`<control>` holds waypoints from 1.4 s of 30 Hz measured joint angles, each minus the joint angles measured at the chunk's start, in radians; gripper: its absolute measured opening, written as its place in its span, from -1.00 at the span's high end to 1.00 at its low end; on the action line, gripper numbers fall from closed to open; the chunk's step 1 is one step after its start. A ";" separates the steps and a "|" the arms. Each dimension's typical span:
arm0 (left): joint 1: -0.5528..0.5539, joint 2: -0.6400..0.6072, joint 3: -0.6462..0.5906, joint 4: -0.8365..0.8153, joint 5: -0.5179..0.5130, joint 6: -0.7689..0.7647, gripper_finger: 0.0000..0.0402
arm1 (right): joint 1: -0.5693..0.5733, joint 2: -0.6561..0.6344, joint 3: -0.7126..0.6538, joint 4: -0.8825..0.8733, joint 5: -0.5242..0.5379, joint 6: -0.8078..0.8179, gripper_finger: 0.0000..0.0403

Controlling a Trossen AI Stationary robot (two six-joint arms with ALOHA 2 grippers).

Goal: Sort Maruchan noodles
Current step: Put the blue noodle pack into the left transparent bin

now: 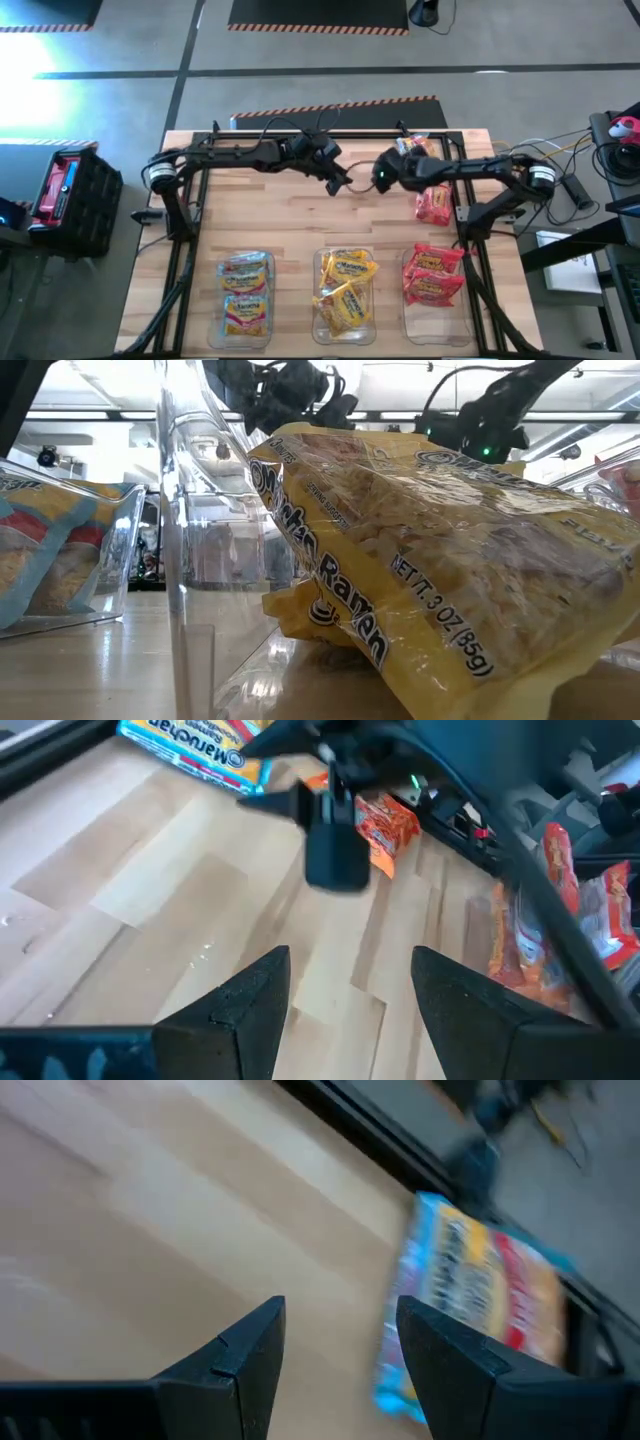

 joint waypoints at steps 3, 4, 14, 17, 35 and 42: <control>0.009 0.000 0.000 0.004 0.000 0.013 0.04 | -0.101 0.000 0.027 -0.071 -0.048 0.006 0.08; 0.011 0.000 0.000 0.005 0.000 0.016 0.04 | -0.140 0.000 0.030 -0.090 -0.084 0.009 0.08; 0.024 0.000 0.000 -0.012 0.000 0.027 0.04 | -0.412 0.001 0.029 -0.136 -0.229 0.017 0.09; 0.027 0.000 0.000 -0.013 0.000 0.027 0.04 | -0.446 0.013 0.029 -0.135 -0.238 -0.015 0.12; 0.028 0.000 0.000 -0.020 0.003 0.027 0.04 | -0.463 0.100 0.030 -0.137 -0.443 -0.059 0.24; 0.028 0.000 0.000 -0.020 0.005 0.027 0.04 | -0.410 0.086 0.029 -0.117 -0.754 -0.065 0.25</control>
